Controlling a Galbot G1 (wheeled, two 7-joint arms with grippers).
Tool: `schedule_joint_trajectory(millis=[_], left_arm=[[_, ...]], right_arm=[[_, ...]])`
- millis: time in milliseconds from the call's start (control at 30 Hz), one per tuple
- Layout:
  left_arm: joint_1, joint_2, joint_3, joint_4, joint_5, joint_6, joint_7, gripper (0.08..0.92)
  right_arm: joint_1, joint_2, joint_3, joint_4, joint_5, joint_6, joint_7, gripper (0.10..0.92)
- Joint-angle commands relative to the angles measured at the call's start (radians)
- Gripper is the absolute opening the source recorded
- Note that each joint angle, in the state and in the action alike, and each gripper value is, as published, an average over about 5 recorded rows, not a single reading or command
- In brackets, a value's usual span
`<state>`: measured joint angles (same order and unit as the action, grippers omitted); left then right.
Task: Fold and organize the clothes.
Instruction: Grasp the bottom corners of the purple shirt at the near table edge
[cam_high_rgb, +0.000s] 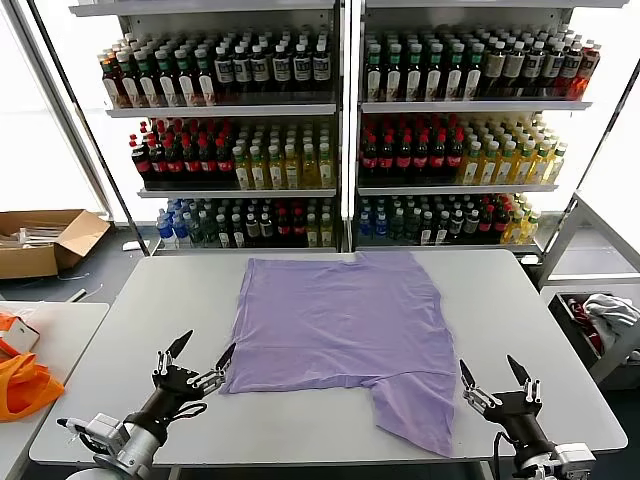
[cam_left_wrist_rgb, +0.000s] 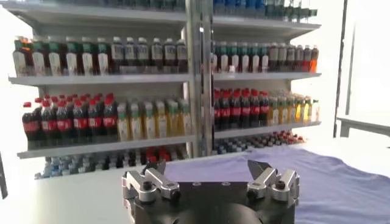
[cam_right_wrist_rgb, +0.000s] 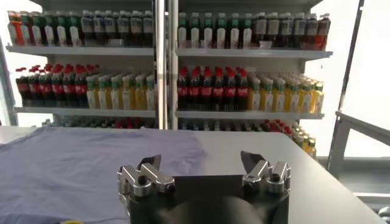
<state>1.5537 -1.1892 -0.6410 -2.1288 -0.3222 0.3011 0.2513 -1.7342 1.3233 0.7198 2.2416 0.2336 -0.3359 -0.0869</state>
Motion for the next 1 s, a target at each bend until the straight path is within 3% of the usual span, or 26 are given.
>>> schedule_joint_trajectory(millis=[33, 867, 1000], left_arm=[[0.0, 0.099, 0.072, 0.01, 0.001, 0.096, -0.042, 0.823], [-0.084, 0.061, 0.101, 0.212, -0.061, 0.107, -0.047, 0.823], [-0.085, 0.053, 0.106, 0.227, -0.06, 0.103, -0.043, 0.823]], right_arm=[[-0.003, -0.047, -0.026, 0.013, 0.001, -0.071, 0.027, 0.823], [-0.08, 0.025, -0.191, -0.054, -0.102, -0.04, 0.051, 0.822], [-0.079, 0.029, -0.193, -0.07, -0.103, -0.035, 0.067, 0.758]])
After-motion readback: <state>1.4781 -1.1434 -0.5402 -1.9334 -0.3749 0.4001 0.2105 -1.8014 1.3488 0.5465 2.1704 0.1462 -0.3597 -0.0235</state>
